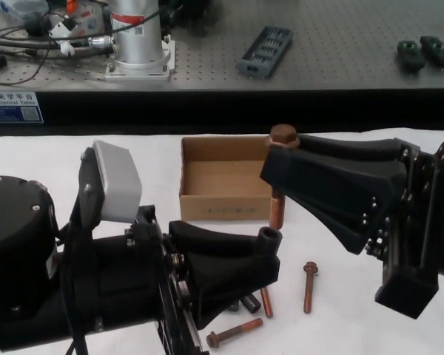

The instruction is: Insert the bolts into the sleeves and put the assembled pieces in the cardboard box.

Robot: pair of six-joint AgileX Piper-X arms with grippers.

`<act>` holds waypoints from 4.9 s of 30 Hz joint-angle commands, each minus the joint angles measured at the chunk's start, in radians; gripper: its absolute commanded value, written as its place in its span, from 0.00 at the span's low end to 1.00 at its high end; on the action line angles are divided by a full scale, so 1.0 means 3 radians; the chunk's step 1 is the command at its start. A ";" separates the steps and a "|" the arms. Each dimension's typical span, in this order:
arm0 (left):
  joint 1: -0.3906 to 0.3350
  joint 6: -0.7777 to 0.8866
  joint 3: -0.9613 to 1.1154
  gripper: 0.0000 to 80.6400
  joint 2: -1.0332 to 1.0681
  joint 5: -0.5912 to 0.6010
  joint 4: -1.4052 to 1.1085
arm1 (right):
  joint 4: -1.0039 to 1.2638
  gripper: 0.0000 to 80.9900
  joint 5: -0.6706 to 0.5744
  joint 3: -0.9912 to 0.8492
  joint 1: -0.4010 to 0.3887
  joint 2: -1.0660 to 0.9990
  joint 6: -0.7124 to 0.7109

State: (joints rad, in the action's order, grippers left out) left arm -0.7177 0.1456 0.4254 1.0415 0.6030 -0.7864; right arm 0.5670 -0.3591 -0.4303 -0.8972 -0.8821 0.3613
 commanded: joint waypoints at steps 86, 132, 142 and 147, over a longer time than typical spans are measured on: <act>0.0210 -0.0091 0.1249 0.19 0.0255 -0.1123 0.1752 | -0.2310 0.04 0.1615 -0.0008 0.0200 0.0880 -0.1360; 0.0947 -0.0135 0.4593 0.24 0.3481 -0.1791 0.3491 | -0.3221 0.04 0.1615 -0.0008 0.0194 0.1193 -0.1331; 0.0947 -0.0135 0.4593 0.22 0.3536 -0.1791 0.3590 | -0.3219 0.04 0.1615 -0.0008 0.0194 0.1193 -0.0956; 0.0957 0.0036 0.4593 0.22 0.3426 -0.1516 0.3631 | -0.3219 0.04 0.1615 -0.0008 0.0194 0.1193 -0.0956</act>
State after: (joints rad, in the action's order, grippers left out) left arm -0.4357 0.1153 1.7943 2.1116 0.0841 0.2877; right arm -0.3979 0.1238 -0.4309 -0.8423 -0.5367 0.0702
